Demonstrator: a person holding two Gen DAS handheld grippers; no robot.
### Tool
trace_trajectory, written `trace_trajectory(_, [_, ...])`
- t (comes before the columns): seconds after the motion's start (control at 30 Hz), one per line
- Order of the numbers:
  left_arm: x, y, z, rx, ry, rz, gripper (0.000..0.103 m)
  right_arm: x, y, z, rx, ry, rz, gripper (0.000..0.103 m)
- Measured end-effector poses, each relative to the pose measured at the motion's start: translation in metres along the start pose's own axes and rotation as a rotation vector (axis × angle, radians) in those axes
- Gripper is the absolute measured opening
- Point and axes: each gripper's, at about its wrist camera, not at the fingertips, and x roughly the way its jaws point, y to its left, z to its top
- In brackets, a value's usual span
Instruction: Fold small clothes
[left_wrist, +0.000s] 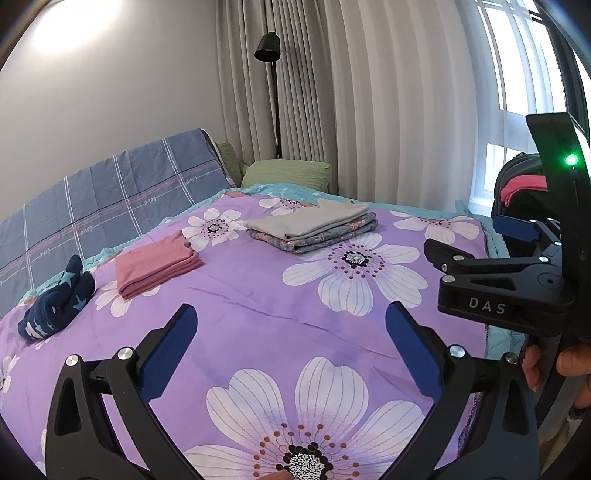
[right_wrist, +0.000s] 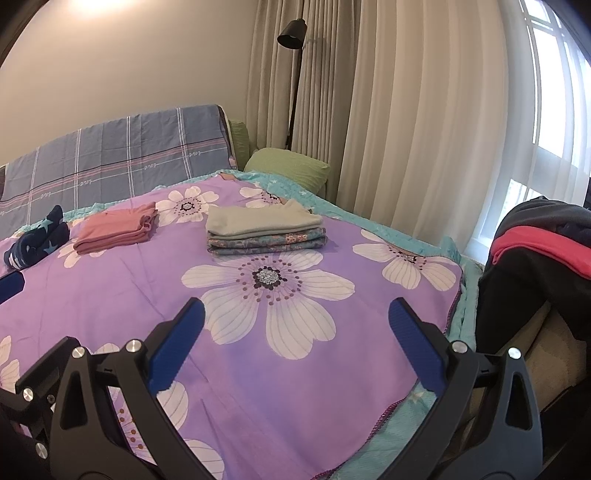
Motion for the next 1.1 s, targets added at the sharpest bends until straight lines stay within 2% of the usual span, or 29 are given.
trace_trajectory(1.1, [0.0009,-0.0009,-0.0037,-0.002,0.023,0.002,0.102,0.0033,0.0044,0.0000,-0.015,0.010,0.002,0.101])
